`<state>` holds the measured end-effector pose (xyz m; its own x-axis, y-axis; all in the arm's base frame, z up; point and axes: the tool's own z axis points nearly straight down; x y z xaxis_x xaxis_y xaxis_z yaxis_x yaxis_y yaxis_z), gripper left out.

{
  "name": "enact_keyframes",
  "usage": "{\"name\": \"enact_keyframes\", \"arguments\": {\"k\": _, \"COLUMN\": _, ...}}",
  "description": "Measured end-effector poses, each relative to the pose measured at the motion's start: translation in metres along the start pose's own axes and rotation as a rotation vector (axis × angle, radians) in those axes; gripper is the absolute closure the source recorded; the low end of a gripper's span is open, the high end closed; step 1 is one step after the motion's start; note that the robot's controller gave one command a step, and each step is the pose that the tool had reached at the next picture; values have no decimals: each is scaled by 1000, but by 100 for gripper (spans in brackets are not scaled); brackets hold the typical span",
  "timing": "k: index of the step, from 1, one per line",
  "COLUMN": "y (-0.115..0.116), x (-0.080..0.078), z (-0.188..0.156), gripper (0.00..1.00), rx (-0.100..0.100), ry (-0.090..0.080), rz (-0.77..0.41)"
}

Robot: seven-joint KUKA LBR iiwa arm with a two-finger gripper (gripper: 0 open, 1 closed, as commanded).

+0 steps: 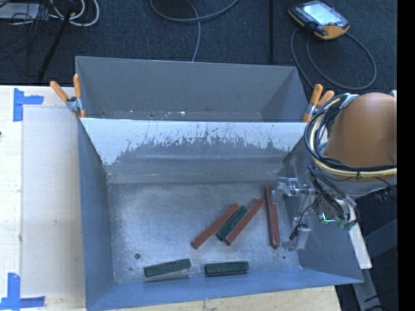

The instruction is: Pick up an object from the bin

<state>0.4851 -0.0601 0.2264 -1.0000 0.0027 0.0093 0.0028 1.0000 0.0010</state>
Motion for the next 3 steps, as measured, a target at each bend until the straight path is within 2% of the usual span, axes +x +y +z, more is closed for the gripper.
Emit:
{"name": "enact_keyframes", "arguments": {"k": 1, "y": 0, "x": -2, "z": -4, "gripper": 0, "rx": 1, "ry": -8, "rz": -3}}
{"name": "enact_keyframes", "arguments": {"k": 2, "y": 30, "x": -43, "z": 67, "gripper": 0, "rx": 2, "ry": -15, "rz": -42}}
{"name": "enact_keyframes", "arguments": {"k": 3, "y": 46, "x": -58, "z": 86, "gripper": 0, "rx": 1, "ry": -2, "rz": -295}}
